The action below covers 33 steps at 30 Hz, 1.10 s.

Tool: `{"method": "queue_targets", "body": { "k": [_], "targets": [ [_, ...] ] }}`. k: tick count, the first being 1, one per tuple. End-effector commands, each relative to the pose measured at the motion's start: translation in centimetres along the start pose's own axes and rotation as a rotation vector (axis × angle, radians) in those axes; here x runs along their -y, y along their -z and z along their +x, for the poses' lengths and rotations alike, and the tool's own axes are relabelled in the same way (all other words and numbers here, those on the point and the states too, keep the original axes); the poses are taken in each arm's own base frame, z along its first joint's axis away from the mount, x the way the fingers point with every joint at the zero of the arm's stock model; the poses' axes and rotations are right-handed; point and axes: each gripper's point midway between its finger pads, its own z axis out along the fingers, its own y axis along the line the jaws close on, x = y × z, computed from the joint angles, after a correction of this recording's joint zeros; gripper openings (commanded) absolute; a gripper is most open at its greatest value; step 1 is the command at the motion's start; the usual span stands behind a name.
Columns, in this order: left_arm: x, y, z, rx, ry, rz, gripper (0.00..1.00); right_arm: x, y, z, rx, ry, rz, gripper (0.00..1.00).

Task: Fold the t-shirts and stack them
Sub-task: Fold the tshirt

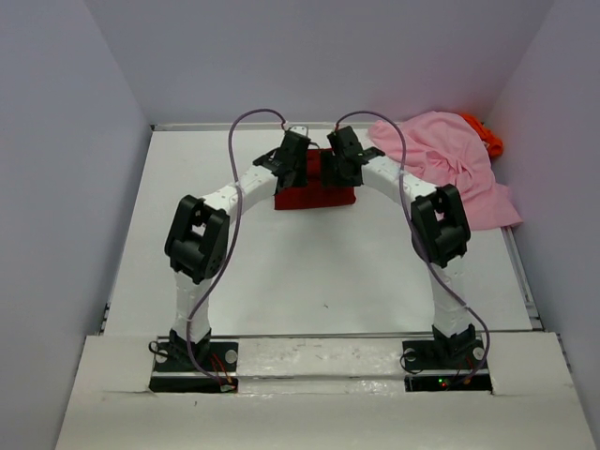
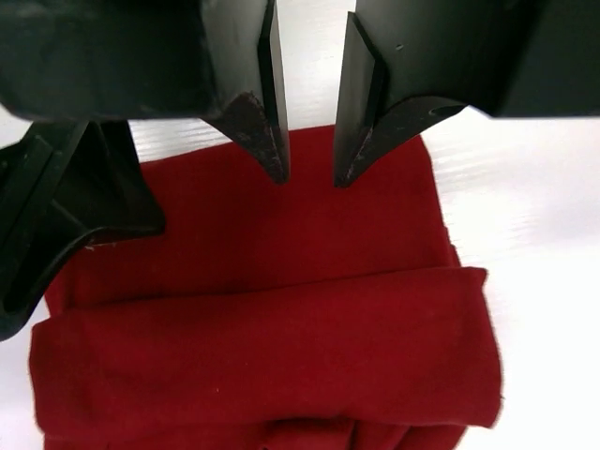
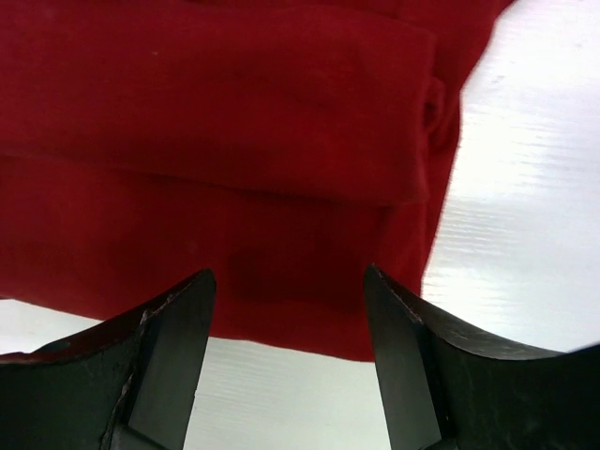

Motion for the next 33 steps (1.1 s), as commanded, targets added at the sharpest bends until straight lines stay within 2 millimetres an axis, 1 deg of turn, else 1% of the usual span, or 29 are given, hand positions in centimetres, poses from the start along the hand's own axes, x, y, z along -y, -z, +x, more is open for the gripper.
{"method": "queue_targets", "body": {
  "k": [1,4,9,11,12,13,15,16,18,19,21,22,24,25,26,27,28,30,32,33],
  "targets": [
    [0.5,-1.8,1.3,-0.006,0.012,0.007,0.35,-1.3,-1.1,-1.4,0.041,0.000,-0.038,0.70],
    [0.7,-2.9,2.4,-0.025,0.011,0.013,0.35,-1.2,-1.9,-0.7,0.023,0.005,-0.028,0.70],
    [0.0,-5.1,5.4,-0.065,0.003,-0.010,0.34,-0.9,-3.6,1.4,-0.027,0.009,-0.021,0.69],
    [-0.2,-5.6,6.0,-0.078,-0.003,-0.021,0.34,-1.0,-4.0,1.9,-0.041,0.009,-0.024,0.69],
    [-0.6,-5.8,6.4,-0.084,-0.005,-0.036,0.33,-0.9,-4.4,2.5,-0.055,0.010,-0.022,0.69],
    [-0.7,-6.1,7.1,-0.097,-0.016,-0.043,0.33,-0.9,-4.4,2.7,-0.061,0.007,-0.025,0.69],
    [-1.2,-6.3,7.5,-0.103,-0.022,-0.060,0.33,-0.7,-4.5,3.9,-0.087,0.003,-0.023,0.69],
    [-1.5,-6.4,8.0,-0.116,-0.029,-0.070,0.32,-0.7,-4.4,4.2,-0.093,0.002,-0.030,0.68],
    [-1.7,-6.3,8.5,-0.124,-0.027,-0.076,0.32,-0.5,-4.3,4.8,-0.095,-0.006,-0.027,0.68],
    [-1.8,-6.2,9.0,-0.134,-0.028,-0.078,0.32,-0.1,-4.3,5.9,-0.116,-0.001,-0.019,0.68],
    [-1.8,-6.1,9.5,-0.150,-0.019,-0.070,0.32,0.1,-3.9,6.1,-0.116,-0.009,-0.021,0.68],
    [-1.7,-6.0,10.1,-0.160,-0.020,-0.067,0.32,-0.2,-3.7,6.6,-0.121,-0.001,-0.024,0.68],
    [-1.5,-5.5,10.3,-0.165,-0.021,-0.063,0.32,0.3,-3.2,7.7,-0.133,-0.004,-0.014,0.68],
    [-1.6,-5.2,11.0,-0.174,-0.028,-0.069,0.32,0.5,-3.0,8.0,-0.134,-0.005,-0.011,0.67],
    [-1.3,-4.7,10.9,-0.168,-0.031,-0.066,0.32,0.5,-2.4,8.9,-0.142,-0.004,-0.009,0.68],
    [-1.3,-4.3,11.2,-0.173,-0.036,-0.067,0.32,0.7,-2.2,9.2,-0.143,-0.009,-0.005,0.67],
    [-1.5,-3.8,11.9,-0.186,-0.023,-0.070,0.32,0.3,-1.8,9.7,-0.146,-0.009,-0.017,0.67],
    [-1.1,-3.1,12.8,-0.203,-0.012,-0.049,0.32,0.6,-1.0,10.9,-0.158,-0.027,-0.023,0.67],
    [-1.3,-1.8,13.9,-0.211,-0.003,-0.053,0.31,0.2,-0.2,12.0,-0.160,-0.015,-0.028,0.67],
    [-1.1,-1.4,14.3,-0.212,-0.009,-0.050,0.31,0.7,0.5,12.8,-0.163,-0.017,-0.023,0.67]
  ]
}}
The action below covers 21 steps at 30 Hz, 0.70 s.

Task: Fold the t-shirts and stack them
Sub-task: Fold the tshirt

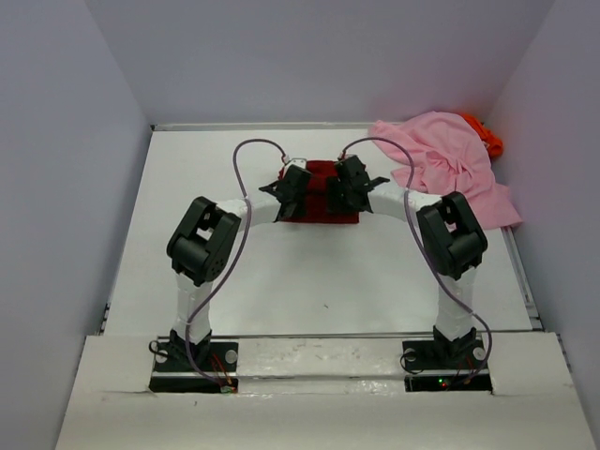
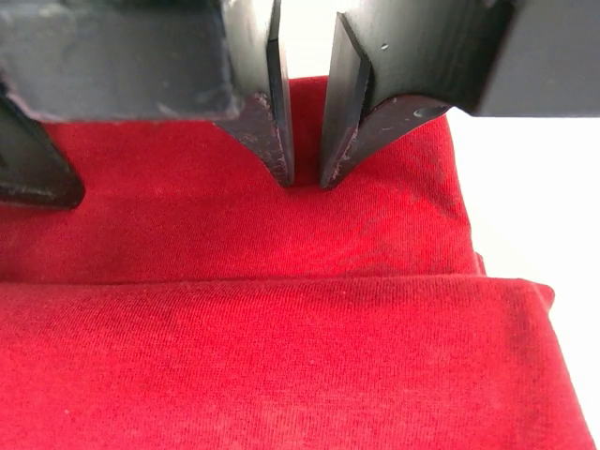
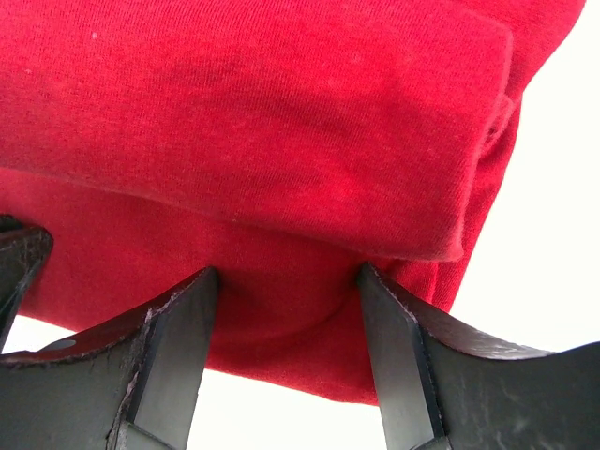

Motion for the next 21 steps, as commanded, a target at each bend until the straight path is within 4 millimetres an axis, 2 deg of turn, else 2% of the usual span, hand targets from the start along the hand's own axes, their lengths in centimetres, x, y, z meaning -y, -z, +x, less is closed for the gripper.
{"method": "queue_targets", "body": {
  "k": [1,3,6,7,9,12,16,17,21],
  "targets": [
    [-0.9,2.4,5.3,-0.130,-0.013,-0.030,0.31,0.9,1.5,6.5,-0.140,0.016,0.031,0.67],
    [-0.9,3.6,7.2,-0.159,-0.020,-0.021,0.31,0.7,2.7,7.8,-0.145,0.036,0.028,0.67],
    [-0.6,5.4,7.6,-0.140,-0.012,-0.015,0.31,0.5,4.2,8.9,-0.137,0.053,0.032,0.67],
    [-0.5,5.9,8.9,-0.157,-0.023,-0.014,0.31,0.8,5.1,9.2,-0.130,0.048,0.032,0.67],
    [0.2,7.2,8.8,-0.142,-0.007,0.011,0.31,0.0,6.2,10.2,-0.129,0.065,0.016,0.67],
    [1.4,8.7,9.4,-0.134,-0.021,0.034,0.31,0.0,7.6,11.0,-0.123,0.068,0.021,0.67],
    [2.4,9.7,9.9,-0.125,-0.030,0.052,0.31,-0.9,8.4,10.4,-0.099,0.070,0.014,0.67],
    [2.6,9.6,9.9,-0.122,-0.039,0.045,0.31,-2.0,8.5,10.1,-0.093,0.087,0.002,0.67],
    [3.0,9.6,10.5,-0.125,-0.058,0.039,0.29,-4.1,7.9,9.2,-0.084,0.112,-0.008,0.68]
  ]
}}
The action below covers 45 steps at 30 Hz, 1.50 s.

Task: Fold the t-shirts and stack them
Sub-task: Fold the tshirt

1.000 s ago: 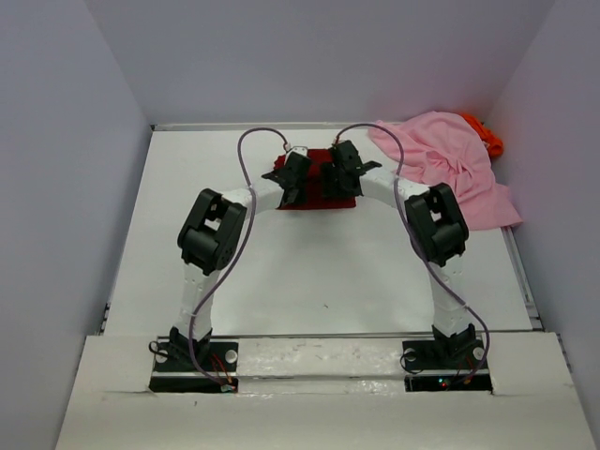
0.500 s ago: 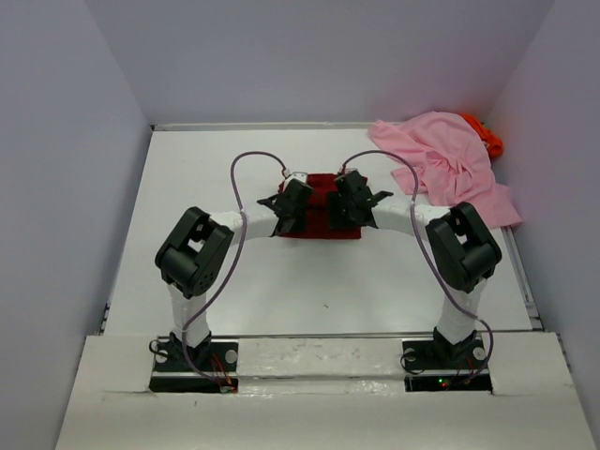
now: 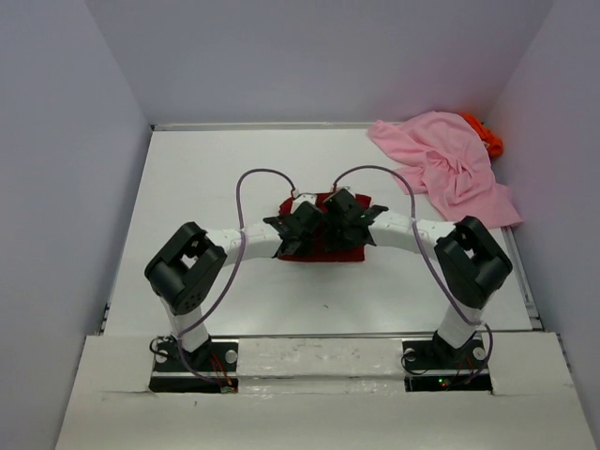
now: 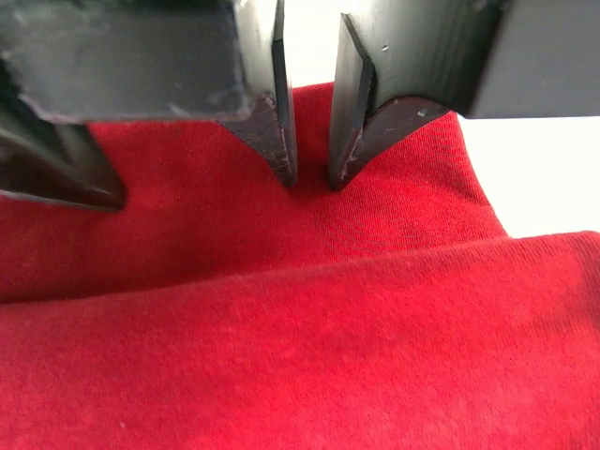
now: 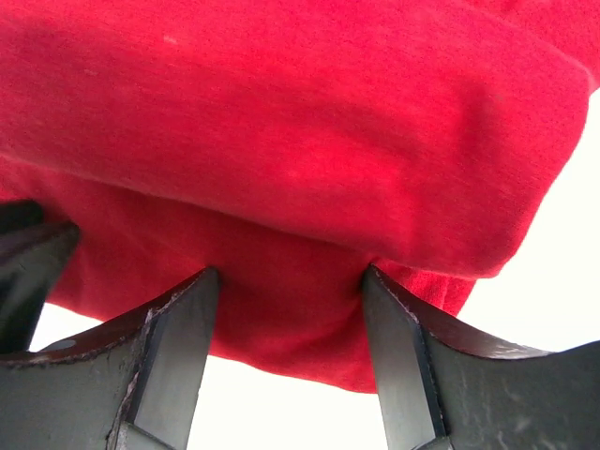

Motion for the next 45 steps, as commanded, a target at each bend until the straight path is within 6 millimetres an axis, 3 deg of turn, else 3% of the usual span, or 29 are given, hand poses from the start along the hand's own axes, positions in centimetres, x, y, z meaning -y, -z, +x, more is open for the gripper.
{"method": "queue_targets", "body": {
  "k": [1,6,10,15,22,24,29,31,34,40,41,45],
  "targets": [
    [0.2,0.7,0.5,0.000,0.007,-0.011,0.29,-2.5,-0.1,-1.8,0.024,0.016,-0.003,0.68],
    [0.5,0.7,1.3,-0.005,0.007,0.000,0.27,-3.9,-1.4,-4.3,0.049,0.019,-0.001,0.68],
    [0.6,0.8,1.8,-0.012,0.001,0.006,0.26,-4.0,-2.9,-5.1,0.046,0.045,0.041,0.68],
    [0.2,1.0,2.5,-0.024,-0.026,-0.001,0.26,-3.6,-1.6,-7.4,0.102,0.071,0.077,0.69],
    [-2.7,1.5,3.4,-0.042,-0.086,-0.112,0.24,0.1,-0.5,-5.3,0.072,0.068,0.149,0.70],
    [-3.5,1.9,3.1,-0.033,-0.102,-0.151,0.21,1.5,-0.6,-4.1,0.051,0.061,0.180,0.70],
    [-4.8,2.5,2.3,-0.015,-0.064,-0.146,0.20,4.4,0.2,-3.4,0.050,0.009,0.212,0.70],
    [-5.2,2.6,2.1,-0.008,-0.052,-0.156,0.22,4.4,0.5,-3.2,0.056,0.011,0.201,0.70],
    [-4.7,3.3,1.0,0.028,-0.025,-0.134,0.31,3.8,1.0,-3.6,0.064,0.005,0.160,0.70],
    [-3.4,7.7,-4.2,0.165,0.037,-0.077,0.34,2.7,3.2,-6.3,0.121,0.007,0.120,0.70],
    [-3.6,7.8,-4.0,0.161,0.032,-0.088,0.34,2.5,3.5,-6.8,0.131,0.009,0.115,0.70],
    [-2.5,11.0,-7.3,0.245,0.065,-0.046,0.34,1.7,4.7,-8.5,0.160,0.023,0.084,0.70]
  ]
}}
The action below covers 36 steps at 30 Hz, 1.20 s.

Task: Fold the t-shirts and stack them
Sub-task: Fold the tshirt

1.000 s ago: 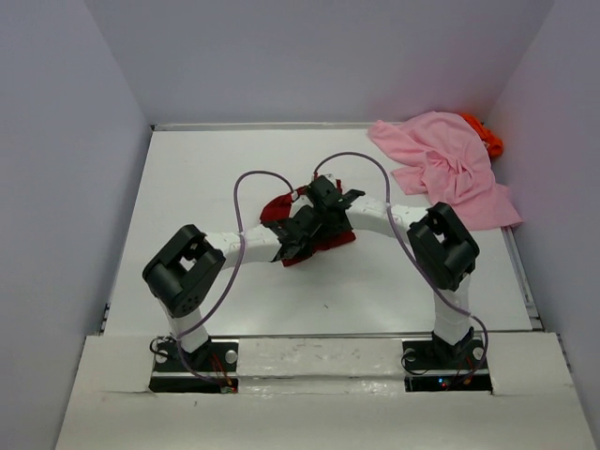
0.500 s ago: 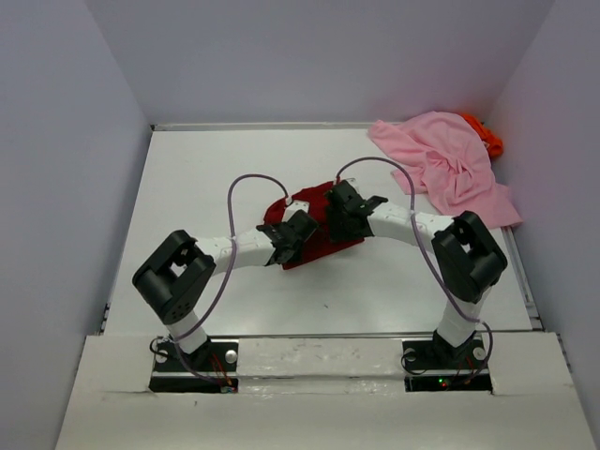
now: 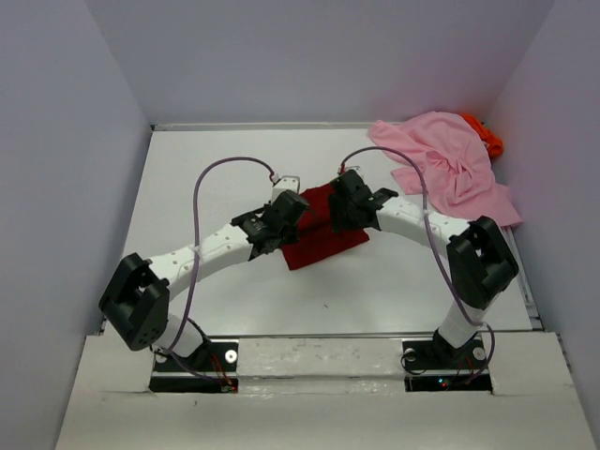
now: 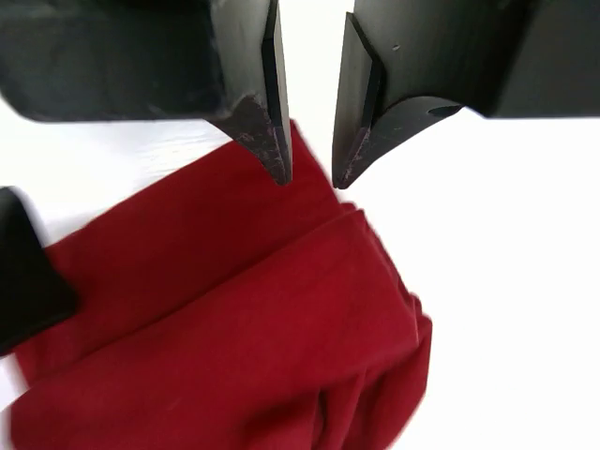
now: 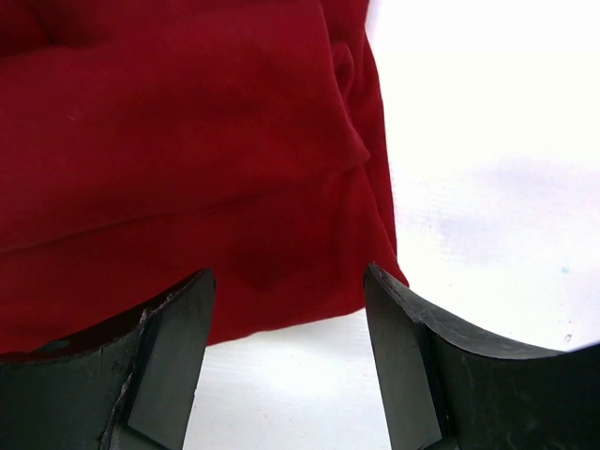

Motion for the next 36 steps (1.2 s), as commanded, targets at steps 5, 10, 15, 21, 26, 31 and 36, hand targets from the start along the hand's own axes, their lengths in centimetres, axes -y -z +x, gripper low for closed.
{"method": "queue_targets", "body": {
  "k": [5,10,15,21,26,31,36],
  "targets": [
    [1.7,4.9,-6.1,0.160,0.092,0.074,0.34,-2.4,2.7,-5.7,0.103,0.000,-0.097,0.70],
    [1.0,5.7,-6.4,0.177,0.102,0.058,0.35,-4.0,2.0,-5.1,0.071,-0.001,-0.130,0.70],
    [1.2,6.6,-7.7,0.200,0.102,0.068,0.35,-6.9,1.1,-3.6,0.044,0.033,-0.155,0.70],
    [0.9,7.6,-8.6,0.226,0.111,0.069,0.35,-9.2,0.1,-3.3,0.030,0.045,-0.179,0.70],
    [0.6,7.6,-8.3,0.220,0.109,0.059,0.35,-10.5,-0.3,-2.9,0.027,0.065,-0.180,0.70],
    [0.6,7.7,-7.8,0.214,0.120,0.079,0.35,-10.2,-1.3,-2.9,0.031,0.080,-0.142,0.70],
    [0.4,8.0,-7.4,0.215,0.124,0.088,0.35,-10.3,-1.7,-4.0,0.058,0.103,-0.123,0.71]
  ]
}}
